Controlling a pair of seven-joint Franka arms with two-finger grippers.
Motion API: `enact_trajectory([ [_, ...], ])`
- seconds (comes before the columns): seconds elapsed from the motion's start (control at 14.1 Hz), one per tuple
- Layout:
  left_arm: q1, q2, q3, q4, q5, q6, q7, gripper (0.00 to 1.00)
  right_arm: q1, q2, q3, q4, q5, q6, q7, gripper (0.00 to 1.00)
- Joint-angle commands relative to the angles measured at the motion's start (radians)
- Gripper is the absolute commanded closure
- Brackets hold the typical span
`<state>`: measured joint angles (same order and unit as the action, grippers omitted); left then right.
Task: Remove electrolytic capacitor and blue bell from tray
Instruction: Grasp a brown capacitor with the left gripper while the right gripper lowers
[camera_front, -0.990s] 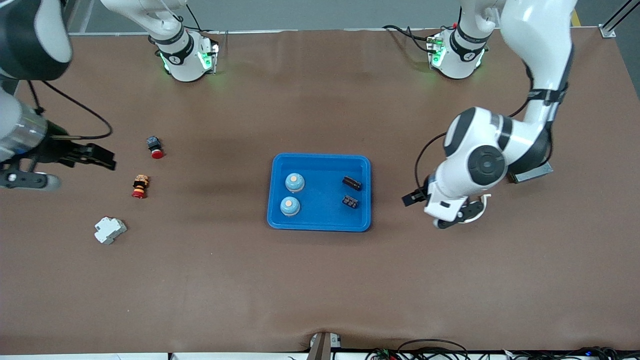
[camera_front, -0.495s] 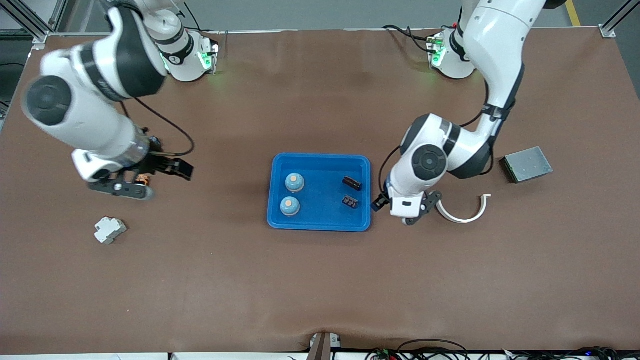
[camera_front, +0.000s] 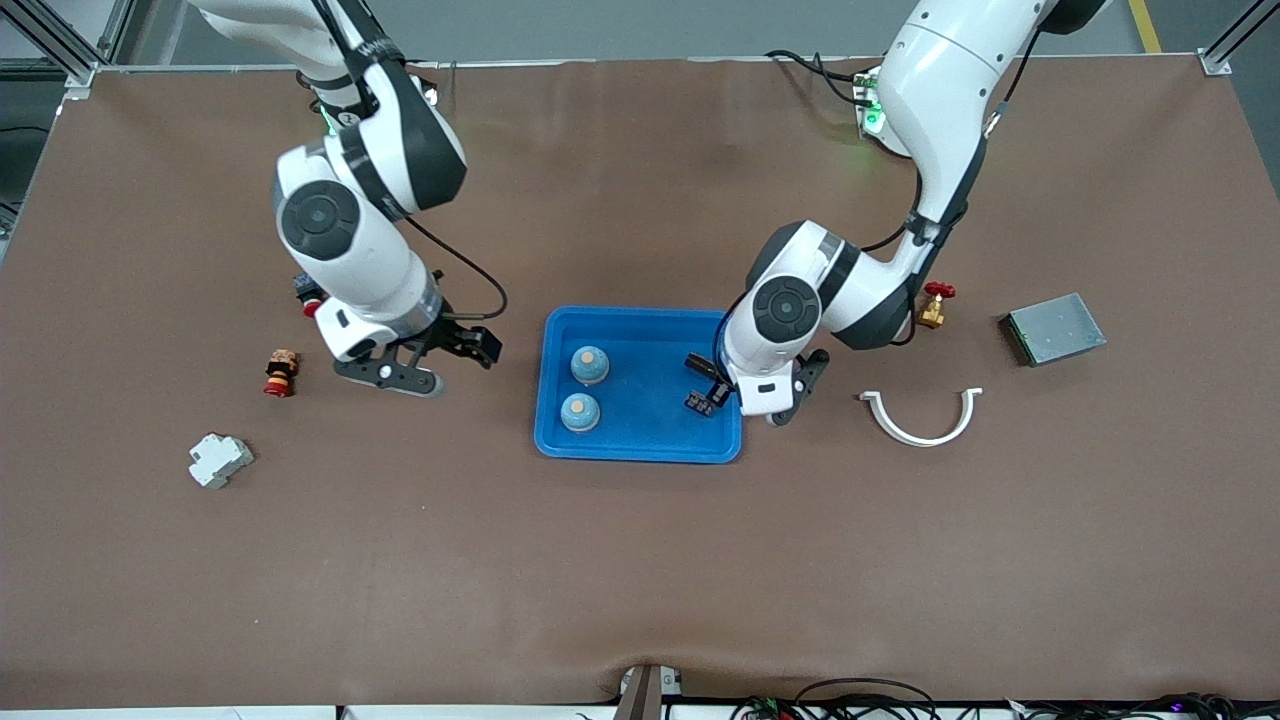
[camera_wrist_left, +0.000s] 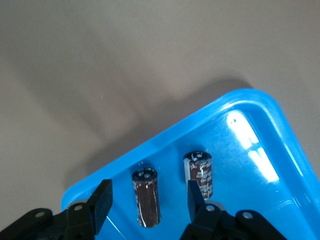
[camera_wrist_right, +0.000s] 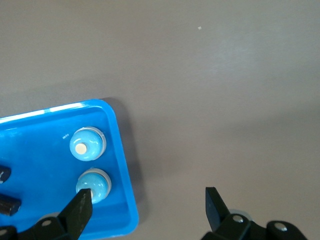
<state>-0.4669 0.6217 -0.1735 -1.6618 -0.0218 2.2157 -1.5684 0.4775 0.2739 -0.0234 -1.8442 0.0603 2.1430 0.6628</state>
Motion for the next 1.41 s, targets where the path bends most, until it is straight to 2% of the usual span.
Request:
enact_trajectory([
  [0.0,-0.025,0.021,0.006,0.014,-0.012,0.004,-0.079,0.36,0.044,0.059,-0.01,0.005,0.032,0.072,0.05,0.0],
  [0.42,-0.036,0.069,0.006,0.016,-0.009,0.024,-0.121,0.41,0.114,0.165,-0.01,0.023,0.036,0.144,0.069,0.0],
  [0.78,-0.047,0.087,0.006,0.014,-0.012,0.068,-0.122,0.41,0.167,0.261,-0.01,0.094,0.033,0.147,0.055,0.0],
  [1.06,-0.055,0.104,0.008,0.016,-0.009,0.07,-0.122,0.46,0.187,0.343,-0.01,0.164,0.035,0.147,0.055,0.0],
  [1.2,-0.062,0.102,0.008,0.011,-0.007,0.07,-0.122,0.57,0.193,0.369,-0.01,0.187,0.035,0.15,0.055,0.0],
  [1.34,-0.068,0.104,0.008,0.01,-0.006,0.07,-0.121,0.85,0.196,0.383,-0.01,0.191,0.033,0.172,0.054,0.0],
])
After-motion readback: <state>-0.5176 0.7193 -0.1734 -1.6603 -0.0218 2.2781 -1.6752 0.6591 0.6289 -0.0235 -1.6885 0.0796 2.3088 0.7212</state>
